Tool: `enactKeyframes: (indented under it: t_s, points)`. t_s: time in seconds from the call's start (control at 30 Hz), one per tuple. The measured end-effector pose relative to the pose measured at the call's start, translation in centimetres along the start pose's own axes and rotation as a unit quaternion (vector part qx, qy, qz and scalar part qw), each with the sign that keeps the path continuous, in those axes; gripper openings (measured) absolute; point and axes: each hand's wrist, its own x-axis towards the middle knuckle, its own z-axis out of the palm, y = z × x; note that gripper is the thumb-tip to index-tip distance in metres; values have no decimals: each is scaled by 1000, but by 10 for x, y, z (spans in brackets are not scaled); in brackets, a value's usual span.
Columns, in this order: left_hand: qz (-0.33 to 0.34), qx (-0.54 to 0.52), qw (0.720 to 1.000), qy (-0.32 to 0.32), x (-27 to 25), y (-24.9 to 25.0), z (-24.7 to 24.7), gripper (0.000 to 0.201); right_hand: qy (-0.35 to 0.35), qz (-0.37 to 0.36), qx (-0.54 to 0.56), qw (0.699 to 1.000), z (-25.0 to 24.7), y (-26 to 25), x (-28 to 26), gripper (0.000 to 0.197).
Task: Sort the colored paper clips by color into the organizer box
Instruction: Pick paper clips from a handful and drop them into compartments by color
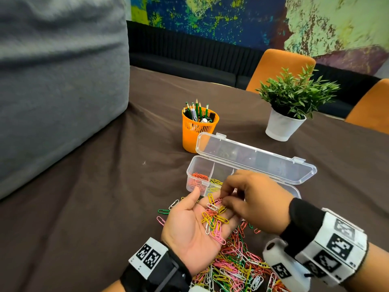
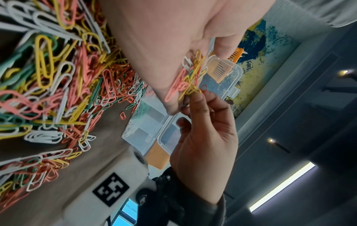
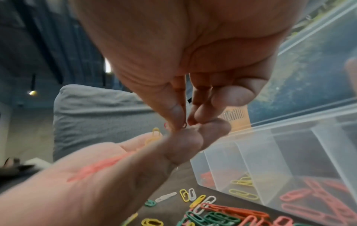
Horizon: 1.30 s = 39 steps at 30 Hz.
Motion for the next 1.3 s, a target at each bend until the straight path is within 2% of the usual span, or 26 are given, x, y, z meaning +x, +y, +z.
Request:
enactKeyframes:
  t_s: [0.13,0.2,0.33,0.4,0.47,0.6,0.8,0.97,1.03,1.1,1.17,1.3]
  points:
    - [2,34,999,25,2,1,-1,62,46,25,64,997,-5,5,3,17]
    - [6,41,998,44,2,1,-2,65,62,9,49,997,-10,2,8,19]
    - [11,30,998,55,4,3,-5,75,-9,-35,-23,999,-18,-17,21,25]
    - [16,29,998,48,2,5,-5,79,-49,-69,-49,995,-17,-27,22,21]
    - [17,28,999,31,0,6,-4,79,-75,-92,-80,990,-15,-36,18,14]
    - [17,15,1000,7,0,7,-8,79,-107,-112,-142,978,-6,-46,14,20]
    - [23,24,999,2,2,9,-8,81,-94,-83,-112,986,-1,-35,20,9]
    - [44,27,998,36,0,11,-1,79,-64,-4,49,997,-14,-31,29,5]
    - [58,24,997,52,0,12,-1,80,-17,3,97,995,-19,-24,40,8]
    - [63,18,996,60,1,13,-1,80,54,1,79,995,-20,-16,56,10]
    - [65,10,996,62,2,12,-2,79,87,6,60,994,-16,-10,70,11]
    - [72,21,995,64,3,13,-3,79,57,2,2,998,-7,-8,83,12]
